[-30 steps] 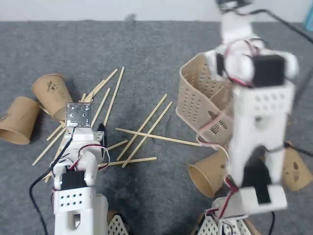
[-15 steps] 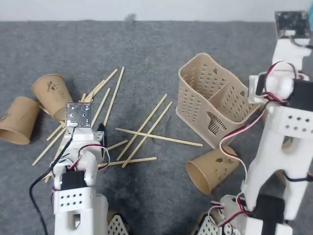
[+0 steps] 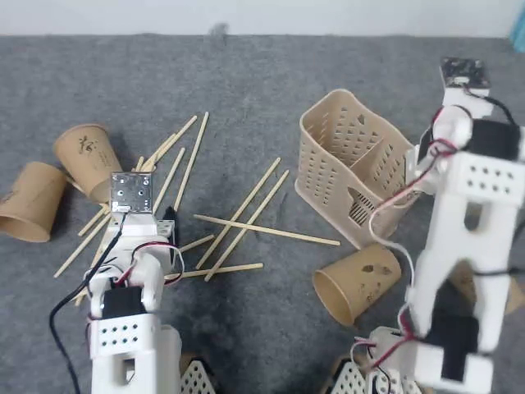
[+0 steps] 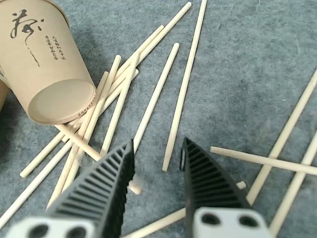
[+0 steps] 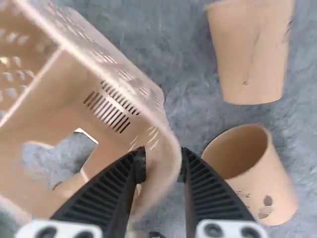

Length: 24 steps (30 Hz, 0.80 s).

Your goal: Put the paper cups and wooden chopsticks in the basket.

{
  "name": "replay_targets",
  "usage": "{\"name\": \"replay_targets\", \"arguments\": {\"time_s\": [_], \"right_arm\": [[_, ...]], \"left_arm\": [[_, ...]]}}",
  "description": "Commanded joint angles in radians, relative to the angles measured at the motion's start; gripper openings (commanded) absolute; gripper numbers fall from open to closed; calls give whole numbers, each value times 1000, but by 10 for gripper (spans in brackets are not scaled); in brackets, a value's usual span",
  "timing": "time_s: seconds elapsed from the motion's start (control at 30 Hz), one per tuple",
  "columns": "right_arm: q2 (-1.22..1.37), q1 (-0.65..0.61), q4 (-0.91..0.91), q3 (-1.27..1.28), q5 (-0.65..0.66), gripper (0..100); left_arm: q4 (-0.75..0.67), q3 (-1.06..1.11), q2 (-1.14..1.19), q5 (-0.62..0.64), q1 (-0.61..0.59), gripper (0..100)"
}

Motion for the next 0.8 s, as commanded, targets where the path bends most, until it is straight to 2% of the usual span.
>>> {"name": "replay_targets", "arguments": {"time_s": [0.0,0.1,0.23,0.4,0.53,0.67,0.77], "right_arm": [[101,-12,-1,-64,-8,91],[200,-16,-7,-186,18,2],[303,-21,-30,-364,124,7],[437,-36,-94,-569,351,9],[541,-93,-94,-683,473,9],[607,-142,-94,-717,508,14],[625,-147,-99,-717,514,83]], "left_arm": [[-21,-2,-14,-9,-5,141],[-21,-2,-14,-9,-5,141],[-21,-2,-14,-9,-5,141],[-21,-2,-14,-9,-5,141],[-25,-2,-14,-9,-5,141],[-25,-2,-14,-9,-3,141],[-26,-2,-14,-9,-3,141]]}}
